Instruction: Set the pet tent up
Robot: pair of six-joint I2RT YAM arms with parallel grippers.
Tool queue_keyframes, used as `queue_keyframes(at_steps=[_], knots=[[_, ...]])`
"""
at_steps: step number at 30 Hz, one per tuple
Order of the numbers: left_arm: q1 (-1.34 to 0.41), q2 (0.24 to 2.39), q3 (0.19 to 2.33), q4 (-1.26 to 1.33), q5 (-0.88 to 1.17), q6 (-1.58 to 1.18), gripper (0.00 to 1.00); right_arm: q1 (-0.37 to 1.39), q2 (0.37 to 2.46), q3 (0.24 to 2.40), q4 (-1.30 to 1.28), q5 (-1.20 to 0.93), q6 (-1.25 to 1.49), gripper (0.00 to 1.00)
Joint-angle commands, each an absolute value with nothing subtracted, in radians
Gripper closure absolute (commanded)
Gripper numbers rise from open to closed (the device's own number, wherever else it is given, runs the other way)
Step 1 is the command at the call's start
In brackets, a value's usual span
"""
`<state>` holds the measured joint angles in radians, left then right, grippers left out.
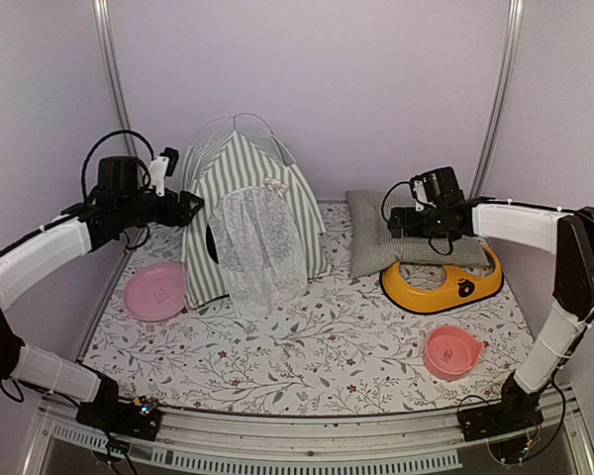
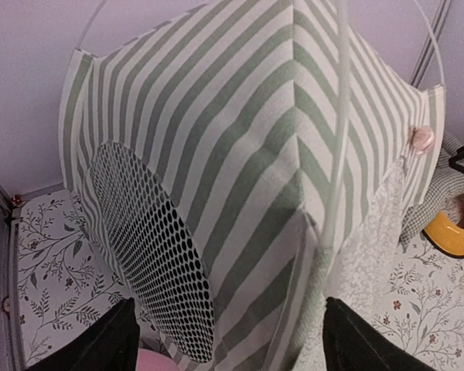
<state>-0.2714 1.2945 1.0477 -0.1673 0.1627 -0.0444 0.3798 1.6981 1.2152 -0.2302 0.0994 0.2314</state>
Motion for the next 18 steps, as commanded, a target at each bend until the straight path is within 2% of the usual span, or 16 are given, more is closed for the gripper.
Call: queue_keyframes(at_steps=[1,7,18], knots=[[-0.263,1.214,1.071,-0.187,0.098,-0.088,0.15,0.327,1.772,1.32,-0.312,0.139,0.206,0.01],[-0.274,1.138,1.08,-0.196,0.124,-0.132,0.02,0.239,1.946,1.532,-0.331,0.111,0.169,0.01],[-0.493,1.101,1.118,-0.259,0.076,-0.192,0.01,0.215,2.258,1.791,-0.456,0.101,0.177,0.01]])
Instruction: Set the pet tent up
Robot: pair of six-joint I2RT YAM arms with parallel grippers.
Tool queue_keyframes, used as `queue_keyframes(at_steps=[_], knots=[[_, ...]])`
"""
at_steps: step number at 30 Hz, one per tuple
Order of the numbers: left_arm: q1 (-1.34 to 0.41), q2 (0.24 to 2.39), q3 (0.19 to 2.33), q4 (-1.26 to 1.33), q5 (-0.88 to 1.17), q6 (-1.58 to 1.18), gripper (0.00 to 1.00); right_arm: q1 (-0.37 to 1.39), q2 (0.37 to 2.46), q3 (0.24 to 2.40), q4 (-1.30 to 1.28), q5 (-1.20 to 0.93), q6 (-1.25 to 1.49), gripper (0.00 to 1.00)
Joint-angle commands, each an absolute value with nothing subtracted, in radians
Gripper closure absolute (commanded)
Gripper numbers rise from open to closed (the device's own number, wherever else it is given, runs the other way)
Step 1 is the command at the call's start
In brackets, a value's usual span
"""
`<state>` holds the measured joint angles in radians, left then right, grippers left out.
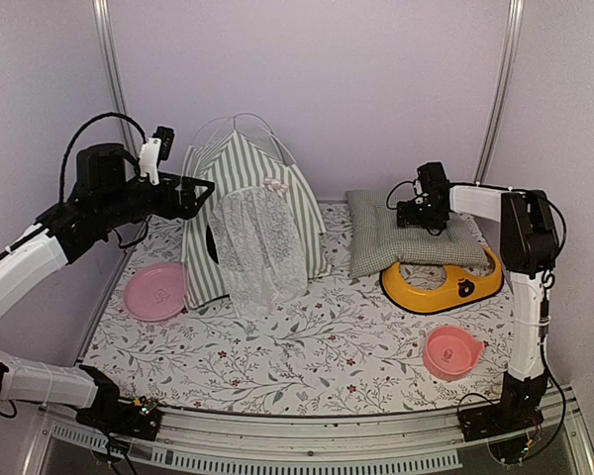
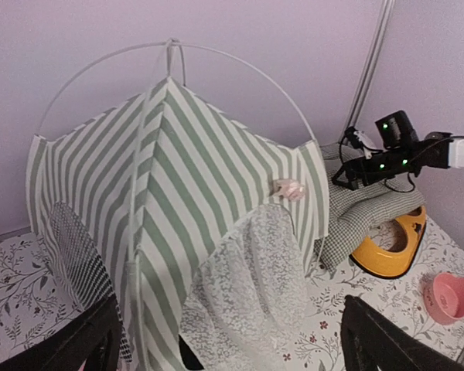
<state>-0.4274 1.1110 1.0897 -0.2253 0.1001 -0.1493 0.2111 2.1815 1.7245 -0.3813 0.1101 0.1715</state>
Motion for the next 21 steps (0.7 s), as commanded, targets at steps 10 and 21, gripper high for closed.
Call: queue_keyframes(at_steps=[10,21], knots=[[-0.614,1.097,1.028,-0.214,0.037,-0.316,0.03,0.213,2.374,1.849,-0.485,0.044,0.187,0.54],[-0.624,1.116,0.962,-0.173,0.123,-0.407,0.08,0.212,2.134,1.867,-0.491,0.072,0.203,1.0]])
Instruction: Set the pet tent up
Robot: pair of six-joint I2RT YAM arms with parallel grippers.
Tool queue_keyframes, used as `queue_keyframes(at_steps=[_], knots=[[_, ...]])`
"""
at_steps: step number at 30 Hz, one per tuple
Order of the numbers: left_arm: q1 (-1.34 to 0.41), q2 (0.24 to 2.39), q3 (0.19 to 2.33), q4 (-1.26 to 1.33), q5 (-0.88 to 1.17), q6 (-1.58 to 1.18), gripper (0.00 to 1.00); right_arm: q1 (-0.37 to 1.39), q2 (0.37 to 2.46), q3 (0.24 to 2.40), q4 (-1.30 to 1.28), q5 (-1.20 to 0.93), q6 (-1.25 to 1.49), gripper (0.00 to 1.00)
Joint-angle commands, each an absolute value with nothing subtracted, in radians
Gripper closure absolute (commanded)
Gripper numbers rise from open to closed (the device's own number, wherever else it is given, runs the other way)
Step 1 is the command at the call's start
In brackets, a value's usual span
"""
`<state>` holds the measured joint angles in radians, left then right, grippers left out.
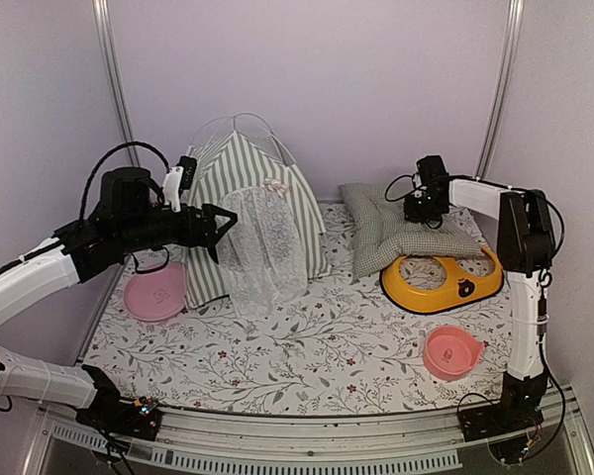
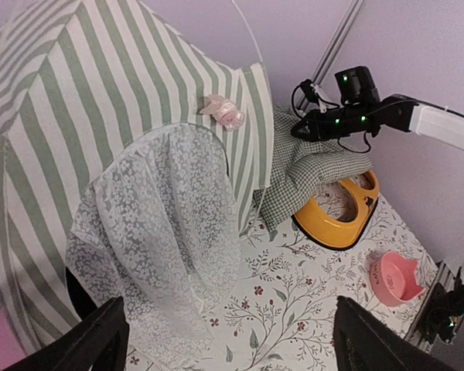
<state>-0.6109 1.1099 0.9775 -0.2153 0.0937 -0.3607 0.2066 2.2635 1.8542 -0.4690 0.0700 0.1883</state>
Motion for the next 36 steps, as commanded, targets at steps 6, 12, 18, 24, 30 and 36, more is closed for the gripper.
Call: queue_keyframes(at_steps=[6,12,18,24,30,36], knots=[[-0.623,1.13,0.936,-0.145,0.181,-0.456,0.08,0.214,1.923,1.783,-0.487,0.061,0.232,1.0],[-0.623,1.142,0.933,-0.136,0.182,-0.519,0.09,0.236,1.642,1.594,-0.452,0.007,0.29,1.0],[-0.623,1.117,0.918,-0.105,0.227,-0.527,0.08,0.374,1.365,1.419,-0.463,0.056,0.36,1.0],[-0.629,1.097,0.889,-0.102,0.289,-0.54,0.09,0.652,1.119,1.204,-0.433,0.219,0.518,1.0],[-0.68,0.987,0.763,-0.093,0.282,-0.566,0.09,1.024,0.981,0.922,-0.345,0.425,0.721,1.0],[-0.79,0.88,0.624,-0.094,0.21,-0.608,0.09,1.226,1.006,0.715,-0.194,0.479,0.902,1.0]])
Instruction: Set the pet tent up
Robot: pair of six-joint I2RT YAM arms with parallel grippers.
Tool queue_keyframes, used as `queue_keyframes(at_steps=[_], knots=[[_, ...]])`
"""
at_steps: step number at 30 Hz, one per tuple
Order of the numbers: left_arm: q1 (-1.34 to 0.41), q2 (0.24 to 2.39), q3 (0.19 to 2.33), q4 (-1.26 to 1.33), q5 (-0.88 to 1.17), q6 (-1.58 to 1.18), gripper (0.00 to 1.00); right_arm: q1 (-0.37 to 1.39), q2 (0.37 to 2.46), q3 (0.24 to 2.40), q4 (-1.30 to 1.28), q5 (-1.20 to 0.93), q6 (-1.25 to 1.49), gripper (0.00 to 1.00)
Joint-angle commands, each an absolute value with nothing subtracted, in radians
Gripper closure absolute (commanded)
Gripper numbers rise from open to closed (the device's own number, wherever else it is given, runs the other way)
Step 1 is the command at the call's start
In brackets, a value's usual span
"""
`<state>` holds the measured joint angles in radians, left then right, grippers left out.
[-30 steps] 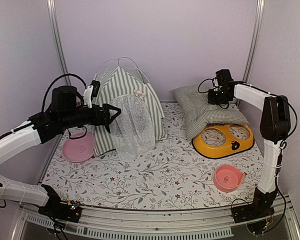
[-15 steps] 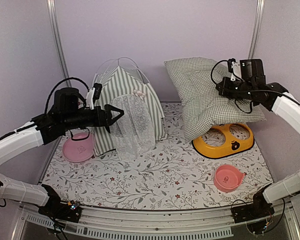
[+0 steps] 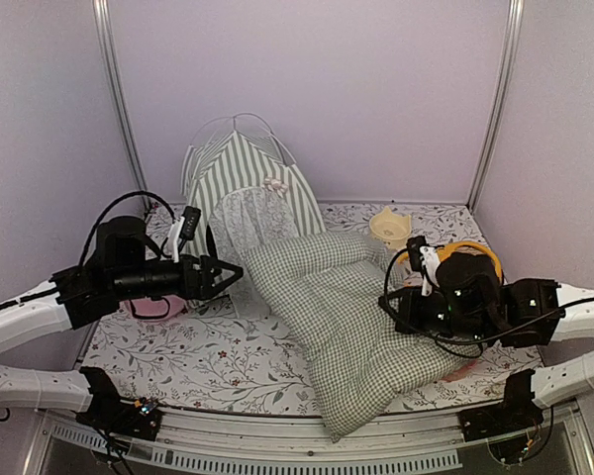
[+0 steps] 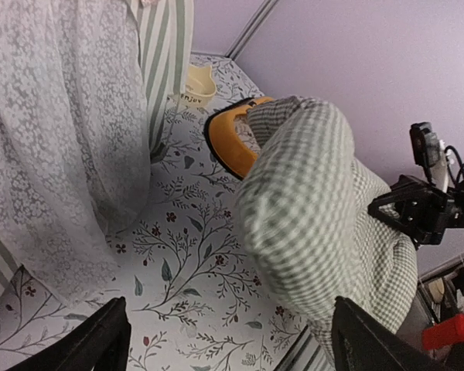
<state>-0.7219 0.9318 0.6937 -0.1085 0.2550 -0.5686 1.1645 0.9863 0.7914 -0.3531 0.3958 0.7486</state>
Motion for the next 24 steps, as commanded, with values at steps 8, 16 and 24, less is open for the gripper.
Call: queue_keyframes(at_steps=[8,16,24], knots=[[-0.89,0.823,0.469,-0.156,0.092,-0.735,0.13,1.267,1.26,0.709,-0.005,0.225,0.843,0.92],[-0.903,0.766,0.339,-0.147,0.082,-0.863,0.15,1.15,1.192,0.755,-0.219,0.128,0.686,0.1],[-0.937,0.801,0.347,-0.243,0.043,-0.917,0.17,0.887,1.174,0.704,-0.233,0.017,0.633,0.06]])
